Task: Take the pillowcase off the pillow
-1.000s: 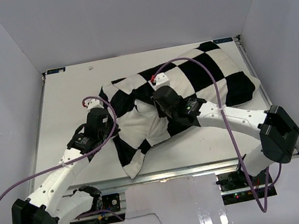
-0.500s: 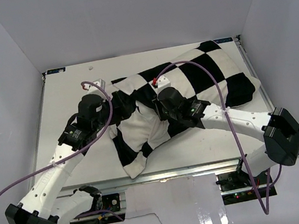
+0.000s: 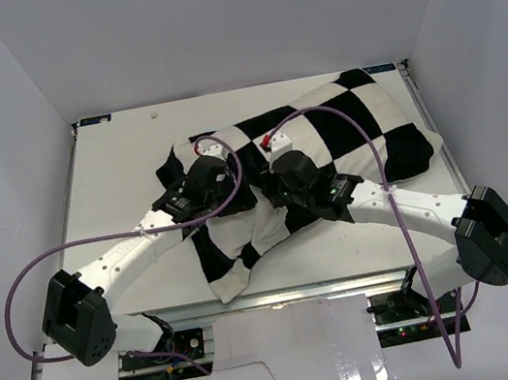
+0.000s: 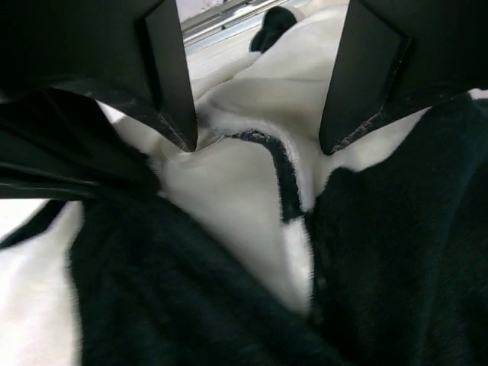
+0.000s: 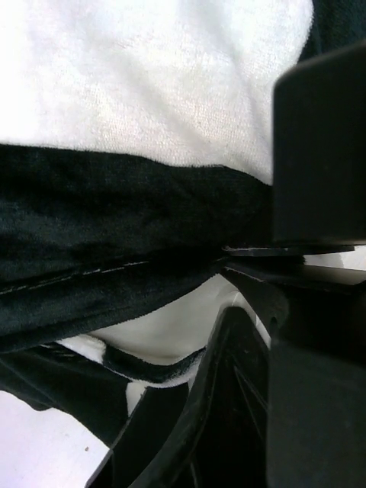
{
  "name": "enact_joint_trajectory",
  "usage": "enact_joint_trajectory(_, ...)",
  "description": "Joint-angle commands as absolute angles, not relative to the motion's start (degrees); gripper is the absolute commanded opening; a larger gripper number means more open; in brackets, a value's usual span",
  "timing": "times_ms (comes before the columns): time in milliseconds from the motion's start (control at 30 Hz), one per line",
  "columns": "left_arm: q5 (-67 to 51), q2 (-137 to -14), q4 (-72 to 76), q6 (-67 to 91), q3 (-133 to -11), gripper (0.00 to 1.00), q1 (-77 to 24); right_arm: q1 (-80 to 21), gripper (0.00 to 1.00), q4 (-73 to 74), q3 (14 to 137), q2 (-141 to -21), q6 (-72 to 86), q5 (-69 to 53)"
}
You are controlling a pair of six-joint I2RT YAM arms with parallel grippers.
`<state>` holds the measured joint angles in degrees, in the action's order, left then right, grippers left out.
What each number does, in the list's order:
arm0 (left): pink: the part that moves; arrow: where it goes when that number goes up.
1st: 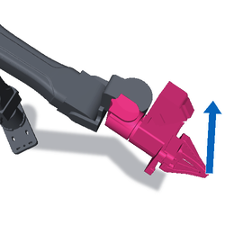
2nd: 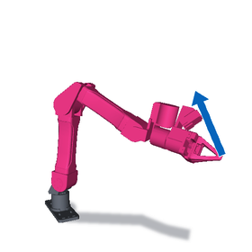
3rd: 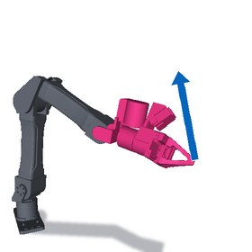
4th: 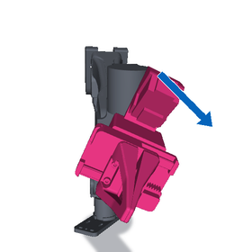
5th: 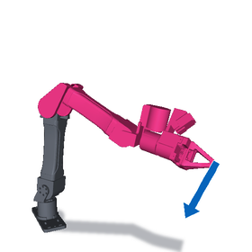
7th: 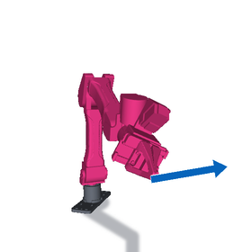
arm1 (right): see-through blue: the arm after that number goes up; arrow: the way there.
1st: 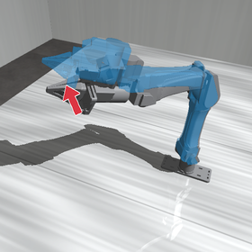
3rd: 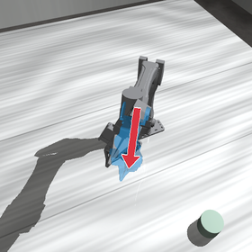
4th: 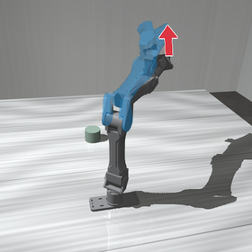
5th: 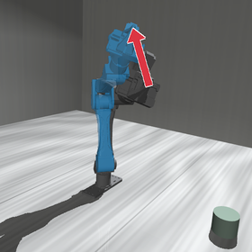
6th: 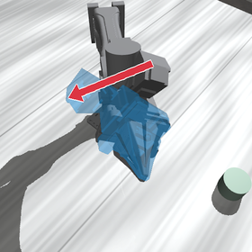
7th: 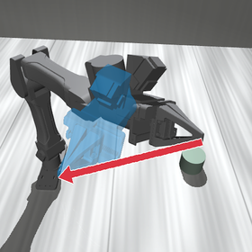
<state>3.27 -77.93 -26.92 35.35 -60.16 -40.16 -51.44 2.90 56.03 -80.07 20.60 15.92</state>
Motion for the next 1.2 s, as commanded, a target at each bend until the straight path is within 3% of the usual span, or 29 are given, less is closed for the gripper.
enact_joint_trajectory(0,9.82,-76.47,-26.72,36.73,-56.97,0.74,-40.87,-51.50,0.08,0.70,55.46,-79.10,20.74,17.57)
enact_joint_trajectory(33,11.32,-75.77,-27.33,36.91,-56.17,0.66,-40.78,-51.42,0.08,0.70,55.28,-79.28,20.74,18.10)
enact_joint_trajectory(67,12.82,-74.20,-27.77,37.00,-55.55,0.46,-40.87,-50.89,0.08,0.70,55.28,-79.54,20.92,18.45)
enact_joint_trajectory(167,17.66,-71.99,-30.84,37.18,-54.58,0.20,-40.78,-49.57,0.08,0.62,54.85,-80.07,21.53,18.11)
enact_joint_trajectory(200,18.62,-70.85,-31.81,37.18,-54.75,0.00,-40.78,-48.79,0.08,0.70,54.67,-79.98,21.62,18.11)
enact_joint_trajectory(467,26.54,-61.63,-37.62,43.40,-50.73,0.00,-40.61,-41.75,0.08,-1.23,50.02,-75.25,21.36,19.25)
enact_joint_trajectory(733,17.85,-53.26,-25.95,46.85,-36.57,0.00,-40.34,-45.43,0.10,-1.14,50.71,-74.09,16.71,9.50)
enact_joint_trajectory(800,15.40,-53.52,-24.27,46.93,-35.34,0.00,-40.34,-48.86,0.16,-0.88,51.67,-73.92,13.98,8.09)
enact_joint_trajectory(833,15.38,-53.70,-24.17,47.02,-35.07,0.00,-40.34,-50.00,0.27,-0.62,53.16,-73.74,13.37,7.82)
enact_joint_trajectory(933,15.29,-52.48,-22.94,47.29,-33.49,0.00,-40.34,-54.57,0.48,-0.09,56.93,-73.13,11.87,6.69)
enact_joint_trajectory(1167,14.85,-51.06,-22.15,47.11,-32.87,0.00,-40.34,-61.96,0.67,-2.81,62.14,-77.69,10.99,3.35)
